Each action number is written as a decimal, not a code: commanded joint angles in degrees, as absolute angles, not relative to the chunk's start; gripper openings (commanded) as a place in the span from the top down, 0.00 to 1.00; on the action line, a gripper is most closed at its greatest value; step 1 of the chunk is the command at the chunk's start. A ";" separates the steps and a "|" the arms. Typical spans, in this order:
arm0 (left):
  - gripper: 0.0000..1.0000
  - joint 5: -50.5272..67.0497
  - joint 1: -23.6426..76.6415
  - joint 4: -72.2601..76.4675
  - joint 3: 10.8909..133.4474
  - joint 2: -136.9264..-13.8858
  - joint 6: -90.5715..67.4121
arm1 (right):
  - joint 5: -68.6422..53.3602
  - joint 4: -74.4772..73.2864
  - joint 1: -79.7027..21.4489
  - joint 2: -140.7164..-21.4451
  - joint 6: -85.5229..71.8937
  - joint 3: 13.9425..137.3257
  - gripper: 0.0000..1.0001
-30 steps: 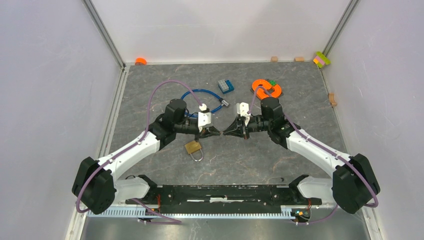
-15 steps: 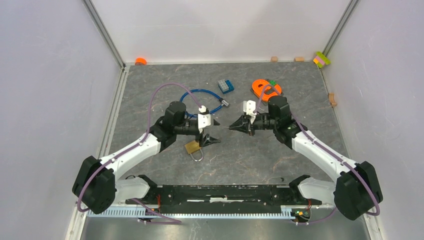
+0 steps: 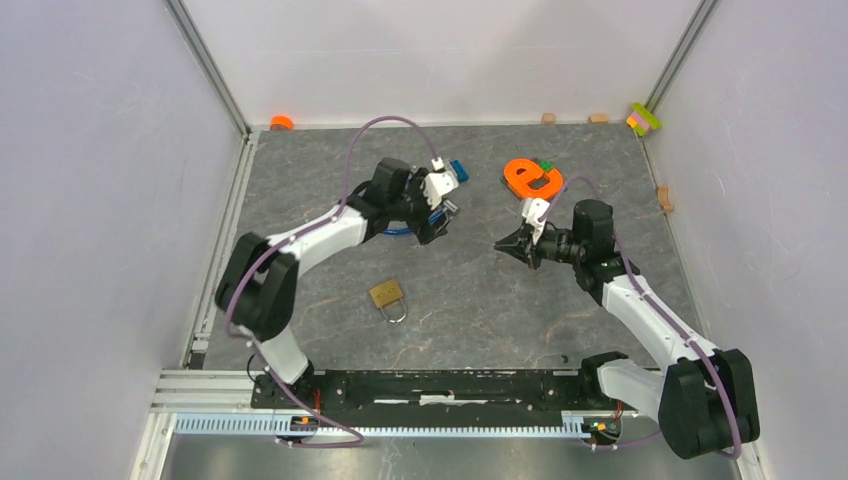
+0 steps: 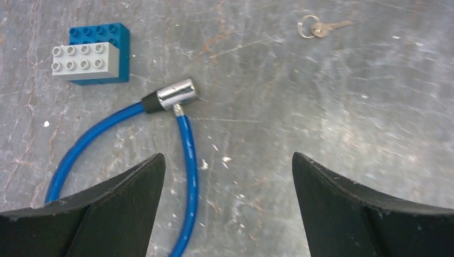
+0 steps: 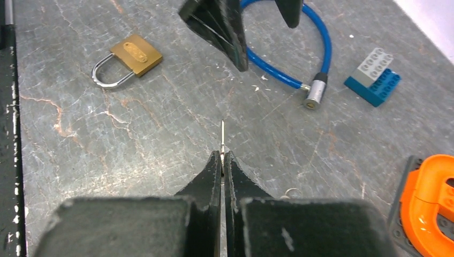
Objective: Unlock with the key
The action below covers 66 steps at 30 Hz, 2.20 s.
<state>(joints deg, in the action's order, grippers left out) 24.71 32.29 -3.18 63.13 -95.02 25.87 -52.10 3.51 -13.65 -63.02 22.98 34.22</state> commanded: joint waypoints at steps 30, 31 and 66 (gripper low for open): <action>0.66 12.44 32.67 -38.62 85.98 -117.67 31.07 | -56.85 7.02 -8.08 -58.80 20.90 32.74 1.00; 0.67 12.42 32.93 -38.17 83.65 -115.79 29.90 | -56.94 7.18 -8.04 -58.83 20.71 32.61 1.00; 0.27 26.96 34.55 -53.33 88.70 -114.32 109.06 | -65.20 10.76 6.22 -54.63 11.34 29.43 1.00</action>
<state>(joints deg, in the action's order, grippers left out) 24.36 34.83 -43.24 84.07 -111.33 87.99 -63.00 8.51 4.32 -56.45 13.28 30.48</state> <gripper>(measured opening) 0.729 0.012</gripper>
